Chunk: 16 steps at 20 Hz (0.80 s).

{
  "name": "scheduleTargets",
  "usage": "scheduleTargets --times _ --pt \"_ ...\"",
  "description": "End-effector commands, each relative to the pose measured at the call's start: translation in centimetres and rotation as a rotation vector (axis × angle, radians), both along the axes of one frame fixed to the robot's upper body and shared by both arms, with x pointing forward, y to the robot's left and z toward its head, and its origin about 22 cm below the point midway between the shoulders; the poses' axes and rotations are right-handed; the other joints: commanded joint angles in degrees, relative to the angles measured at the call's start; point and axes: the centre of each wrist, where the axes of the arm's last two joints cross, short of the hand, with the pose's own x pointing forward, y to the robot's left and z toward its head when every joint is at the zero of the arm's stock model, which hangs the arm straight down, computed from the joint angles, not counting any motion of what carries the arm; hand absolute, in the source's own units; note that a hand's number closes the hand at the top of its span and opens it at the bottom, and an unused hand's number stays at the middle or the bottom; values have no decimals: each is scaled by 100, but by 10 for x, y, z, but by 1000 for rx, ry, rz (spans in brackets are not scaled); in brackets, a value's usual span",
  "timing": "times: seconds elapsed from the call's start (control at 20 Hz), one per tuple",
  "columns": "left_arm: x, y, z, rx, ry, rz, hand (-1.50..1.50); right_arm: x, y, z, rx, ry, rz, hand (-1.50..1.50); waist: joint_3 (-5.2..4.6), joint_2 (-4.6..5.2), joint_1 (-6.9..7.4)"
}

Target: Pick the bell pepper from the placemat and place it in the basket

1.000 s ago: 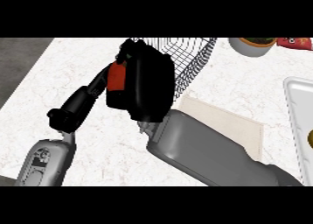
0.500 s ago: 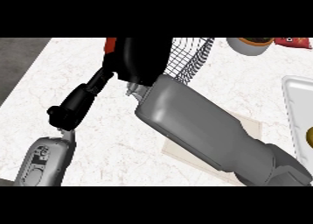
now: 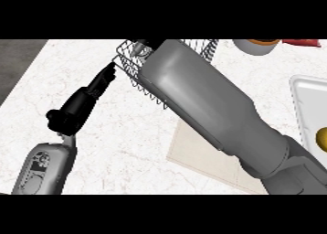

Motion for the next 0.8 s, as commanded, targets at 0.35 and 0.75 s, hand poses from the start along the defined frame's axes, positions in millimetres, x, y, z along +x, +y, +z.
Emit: scheduleTargets --times 0.35,0.75 --pt "-5 15 -3 12 -10 46 0 29 -6 5 246 70 -246 150 14 10 -174" --pt "-10 18 -5 -21 3 54 0 50 -27 -45 252 73 -258 150 21 18 -201"
